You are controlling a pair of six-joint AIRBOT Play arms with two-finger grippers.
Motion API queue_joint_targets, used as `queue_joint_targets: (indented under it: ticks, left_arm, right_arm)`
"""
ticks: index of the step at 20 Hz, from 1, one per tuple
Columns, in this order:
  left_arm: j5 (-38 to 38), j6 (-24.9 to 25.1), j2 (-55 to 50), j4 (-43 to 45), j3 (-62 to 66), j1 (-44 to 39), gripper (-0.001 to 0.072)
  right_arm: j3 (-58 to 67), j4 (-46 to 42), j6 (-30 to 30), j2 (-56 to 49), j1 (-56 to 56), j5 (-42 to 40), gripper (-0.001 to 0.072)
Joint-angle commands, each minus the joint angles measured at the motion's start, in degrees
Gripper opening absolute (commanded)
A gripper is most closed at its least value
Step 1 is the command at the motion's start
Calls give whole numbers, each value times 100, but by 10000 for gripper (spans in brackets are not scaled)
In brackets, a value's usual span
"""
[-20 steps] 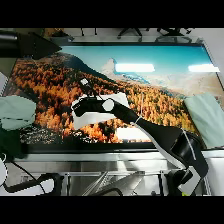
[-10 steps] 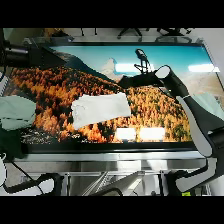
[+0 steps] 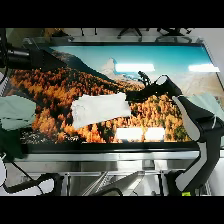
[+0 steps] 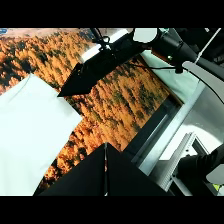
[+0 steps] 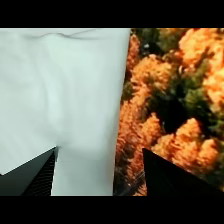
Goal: Fold the shirts.
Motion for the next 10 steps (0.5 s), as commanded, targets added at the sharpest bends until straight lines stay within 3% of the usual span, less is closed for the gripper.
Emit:
queue_joint_targets:
  ticks: [1, 5, 6, 7, 8, 10]
  left_arm:
    - [-13, 11, 4, 2, -2, 7, 14]
    - [-11, 11, 4, 4, -2, 7, 14]
    - [-15, 11, 4, 4, -2, 7, 14]
    - [-17, 9, 4, 7, -2, 7, 14]
    - [-20, 9, 4, 4, -2, 7, 14]
    - [-26, 9, 4, 7, -2, 7, 15]
  right_arm:
    - [-2, 238, -70, -243, 149, 63, 593]
    - [2, 763, -295, -479, 363, 61, 565]
    - [2, 964, -413, -505, 398, 68, 404]
    - [2, 1233, -588, -503, 398, 107, 118]
    - [28, 1539, -782, -468, 391, 219, 33]
    - [212, 1753, -929, -223, 374, 439, 20]
